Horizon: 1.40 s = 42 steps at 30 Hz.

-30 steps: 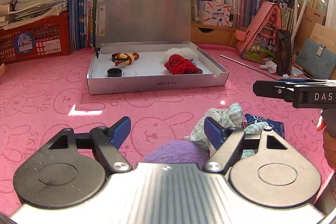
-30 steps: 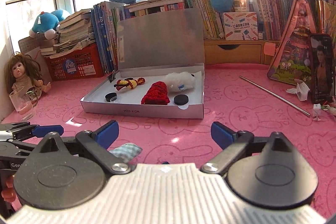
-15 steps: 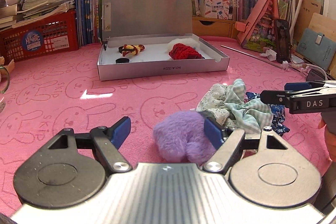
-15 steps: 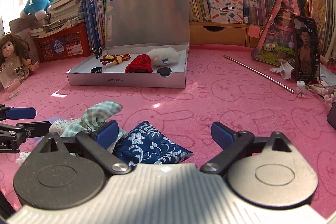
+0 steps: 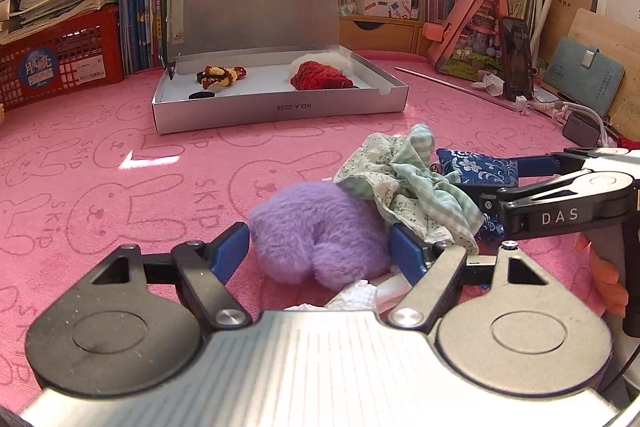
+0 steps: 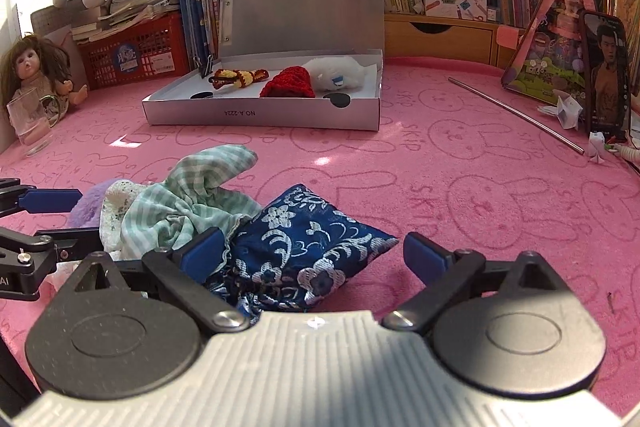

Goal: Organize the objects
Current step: 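Withdraw both open tools from the box back to the clothes pile, then close the left tool on the purple plush while the right tool grasps the blue floral pouch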

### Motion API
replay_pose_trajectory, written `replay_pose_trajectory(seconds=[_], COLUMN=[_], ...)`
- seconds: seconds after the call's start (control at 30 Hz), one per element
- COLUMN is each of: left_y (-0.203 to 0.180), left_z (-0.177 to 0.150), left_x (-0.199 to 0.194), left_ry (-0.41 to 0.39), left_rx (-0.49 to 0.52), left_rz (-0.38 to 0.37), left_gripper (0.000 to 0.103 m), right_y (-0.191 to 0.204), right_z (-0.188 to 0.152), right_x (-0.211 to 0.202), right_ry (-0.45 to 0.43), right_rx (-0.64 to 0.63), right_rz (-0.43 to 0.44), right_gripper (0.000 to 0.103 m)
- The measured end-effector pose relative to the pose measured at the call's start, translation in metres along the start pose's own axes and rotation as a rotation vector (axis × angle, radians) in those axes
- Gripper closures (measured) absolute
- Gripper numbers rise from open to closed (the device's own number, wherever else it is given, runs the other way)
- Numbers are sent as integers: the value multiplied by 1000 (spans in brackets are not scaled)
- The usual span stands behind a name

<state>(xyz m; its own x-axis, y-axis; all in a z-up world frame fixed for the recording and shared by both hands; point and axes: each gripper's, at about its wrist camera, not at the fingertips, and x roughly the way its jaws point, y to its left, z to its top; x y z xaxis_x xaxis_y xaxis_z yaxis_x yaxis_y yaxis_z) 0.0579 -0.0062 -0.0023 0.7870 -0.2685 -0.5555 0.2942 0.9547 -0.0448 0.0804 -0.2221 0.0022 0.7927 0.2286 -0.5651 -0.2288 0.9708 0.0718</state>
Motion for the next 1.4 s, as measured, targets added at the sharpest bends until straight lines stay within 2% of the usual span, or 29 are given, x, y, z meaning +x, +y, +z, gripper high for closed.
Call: replay_pose_trajectory(seconds=[0.3,0.8,0.9,0.93,1.3,1.33,1.4], left_y=[-2,-6,-4,-4,-2,-1,-1], left_z=[-3,-7,-8,-8,-5,-4,-3], left_x=[16,20,17,16,5,3,1], left_ry=[10,-20,-27,-30,-62,-67,-75], left_rx=[-33,-20,-37,-42,-35,-32,-28], left_rz=[30,59,58,49,69,71,78], left_gripper=[22,17,19,23,27,27,28], right_y=[2,8,9,9,12,11,9], right_z=[-1,-1,-1,-1,5,5,5], right_x=[5,13,14,14,14,12,8], right_ry=[21,51,53,54,110,106,99], right_rx=[-7,-27,-33,-34,0,9,17], right_rz=[12,-7,-14,-16,-63,-60,-49], right_gripper=[2,0,0,0,0,1,9])
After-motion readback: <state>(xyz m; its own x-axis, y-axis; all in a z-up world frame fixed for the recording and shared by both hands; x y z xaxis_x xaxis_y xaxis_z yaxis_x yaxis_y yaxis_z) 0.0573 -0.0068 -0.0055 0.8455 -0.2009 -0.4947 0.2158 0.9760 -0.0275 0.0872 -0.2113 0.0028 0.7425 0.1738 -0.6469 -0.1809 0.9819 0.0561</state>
